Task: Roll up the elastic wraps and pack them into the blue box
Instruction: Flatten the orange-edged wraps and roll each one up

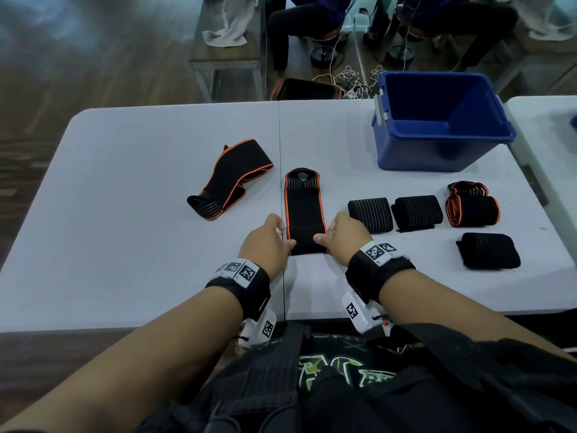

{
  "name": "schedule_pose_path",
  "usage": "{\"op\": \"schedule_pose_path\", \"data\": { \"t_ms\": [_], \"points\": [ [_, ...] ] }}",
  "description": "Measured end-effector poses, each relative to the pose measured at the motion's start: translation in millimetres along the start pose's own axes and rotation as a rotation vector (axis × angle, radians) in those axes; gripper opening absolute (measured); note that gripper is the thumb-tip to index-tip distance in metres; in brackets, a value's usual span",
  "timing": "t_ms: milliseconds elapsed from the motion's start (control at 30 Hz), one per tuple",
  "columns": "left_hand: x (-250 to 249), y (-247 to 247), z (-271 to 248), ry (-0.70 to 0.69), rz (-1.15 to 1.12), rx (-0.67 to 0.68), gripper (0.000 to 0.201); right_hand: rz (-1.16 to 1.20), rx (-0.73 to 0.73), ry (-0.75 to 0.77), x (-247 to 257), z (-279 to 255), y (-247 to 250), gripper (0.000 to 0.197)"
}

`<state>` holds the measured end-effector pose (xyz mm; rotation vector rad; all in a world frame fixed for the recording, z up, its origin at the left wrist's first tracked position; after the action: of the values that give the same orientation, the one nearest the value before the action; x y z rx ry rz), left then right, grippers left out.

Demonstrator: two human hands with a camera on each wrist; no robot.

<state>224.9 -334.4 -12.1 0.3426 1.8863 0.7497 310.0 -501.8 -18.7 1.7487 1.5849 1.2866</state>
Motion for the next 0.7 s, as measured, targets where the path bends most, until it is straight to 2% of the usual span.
{"op": "schedule_pose_path", "data": {
  "t_ms": [67, 133, 267, 367, 500, 633, 700],
  "points": [
    [-5, 0, 0, -0.064, 0.044, 0.009, 0.022, 0.034, -0.064, 0.061, 2, -7, 4, 0.038],
    [-9, 0, 0, -0.103, 0.079, 0.018, 0.022, -0.026, -0.099, 0.136, 8, -12, 6, 0.036],
    [-12, -2, 0, -0.129, 0.175, 0.052, 0.030, -0.090, -0.118, 0.161, 13, -11, 2, 0.029],
    [-5, -1, 1, -0.108, 0.118, 0.103, 0.047, -0.059, -0.090, 0.170, 6, -9, -5, 0.042],
    [7, 0, 6, -0.097, 0.129, 0.181, 0.065, 0.027, -0.009, 0.222, -9, -8, -18, 0.075],
    [10, -4, 11, -0.102, 0.121, 0.152, 0.061, 0.002, 0.011, 0.254, -10, -9, -18, 0.081],
    [11, -7, 11, -0.103, 0.119, 0.146, 0.059, 0.062, 0.007, 0.257, -10, -12, -14, 0.075]
  ]
}}
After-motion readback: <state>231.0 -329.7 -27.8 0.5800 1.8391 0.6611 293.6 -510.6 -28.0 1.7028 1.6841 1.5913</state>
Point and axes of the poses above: each hand's wrist, its own z-axis towards the middle knuckle, its own y-axis out of the back of the hand, x = y × z, the point moved 6 cm from there along z, towards the middle knuckle, and after that the axes turned 9 degrees about -z, right-handed, at the moved point
